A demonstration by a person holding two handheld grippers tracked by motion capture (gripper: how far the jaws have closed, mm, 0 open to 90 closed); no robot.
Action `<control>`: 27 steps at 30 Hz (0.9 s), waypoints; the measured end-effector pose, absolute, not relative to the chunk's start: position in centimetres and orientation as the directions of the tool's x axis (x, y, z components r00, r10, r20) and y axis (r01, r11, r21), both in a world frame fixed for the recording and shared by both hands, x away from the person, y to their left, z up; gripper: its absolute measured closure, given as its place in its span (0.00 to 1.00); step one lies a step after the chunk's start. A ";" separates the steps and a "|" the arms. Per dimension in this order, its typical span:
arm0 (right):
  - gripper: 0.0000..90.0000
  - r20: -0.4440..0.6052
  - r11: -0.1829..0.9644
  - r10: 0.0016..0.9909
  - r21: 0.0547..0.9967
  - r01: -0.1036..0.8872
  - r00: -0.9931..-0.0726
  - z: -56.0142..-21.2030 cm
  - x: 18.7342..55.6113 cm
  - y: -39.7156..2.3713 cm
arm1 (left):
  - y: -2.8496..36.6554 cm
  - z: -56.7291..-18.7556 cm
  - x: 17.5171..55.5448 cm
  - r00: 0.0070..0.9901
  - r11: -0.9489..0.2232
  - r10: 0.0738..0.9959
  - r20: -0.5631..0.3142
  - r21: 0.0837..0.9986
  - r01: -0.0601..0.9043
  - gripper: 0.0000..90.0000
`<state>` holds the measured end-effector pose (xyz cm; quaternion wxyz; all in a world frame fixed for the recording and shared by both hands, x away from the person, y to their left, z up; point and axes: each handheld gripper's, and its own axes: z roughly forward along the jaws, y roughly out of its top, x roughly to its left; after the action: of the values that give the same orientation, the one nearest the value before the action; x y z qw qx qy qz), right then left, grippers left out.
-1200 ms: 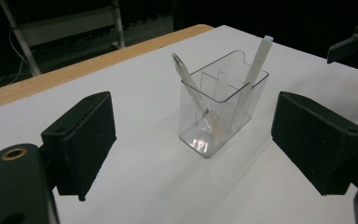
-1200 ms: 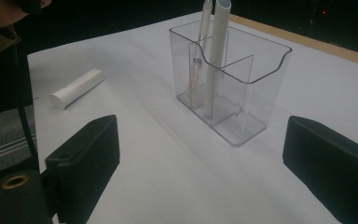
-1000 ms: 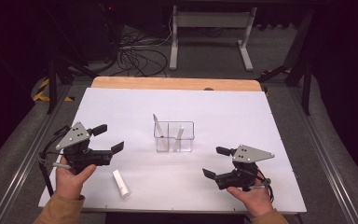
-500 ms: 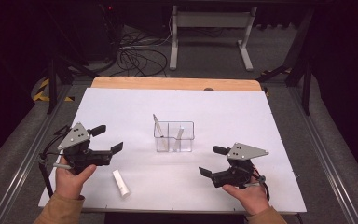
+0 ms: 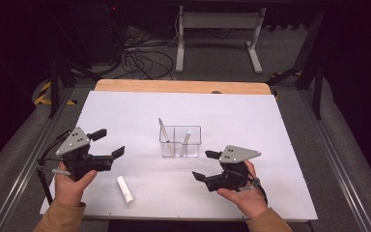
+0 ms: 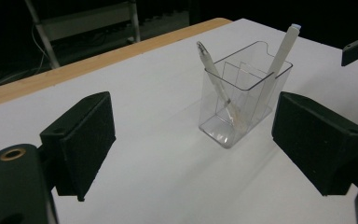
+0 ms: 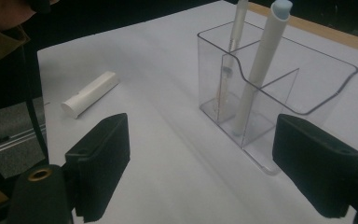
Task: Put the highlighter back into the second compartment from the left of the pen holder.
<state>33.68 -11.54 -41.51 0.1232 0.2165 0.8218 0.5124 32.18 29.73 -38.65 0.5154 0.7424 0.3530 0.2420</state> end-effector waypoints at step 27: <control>0.28 0.041 0.411 0.388 0.887 0.213 -0.921 -41.5 34.1 -5.5 | 30.3 -38.7 32.0 0.626 -0.212 0.779 -0.011 0.936 0.280 0.09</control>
<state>34.06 -5.51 -41.54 0.0856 0.1799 0.8354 0.5122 31.98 30.33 -38.71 0.5157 0.7398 0.3580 0.2421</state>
